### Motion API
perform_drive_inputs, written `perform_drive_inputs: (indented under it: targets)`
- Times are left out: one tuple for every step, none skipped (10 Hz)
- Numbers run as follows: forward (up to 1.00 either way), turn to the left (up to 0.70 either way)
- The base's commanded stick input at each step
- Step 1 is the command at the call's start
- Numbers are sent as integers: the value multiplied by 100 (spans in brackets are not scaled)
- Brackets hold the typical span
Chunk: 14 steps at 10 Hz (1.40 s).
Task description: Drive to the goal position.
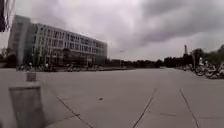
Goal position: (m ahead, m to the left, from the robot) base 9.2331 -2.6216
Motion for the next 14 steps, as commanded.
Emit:
perform_drive_inputs:
  targets:
    - [50, -18]
    - [50, 0]
    - [50, 0]
    - [50, 0]
    - [50, 0]
    - [50, 0]
    - [50, 0]
    - [50, 0]
    - [50, 0]
    - [50, 0]
    - [50, 0]
    - [50, 0]
    - [50, 0]
    - [50, 0]
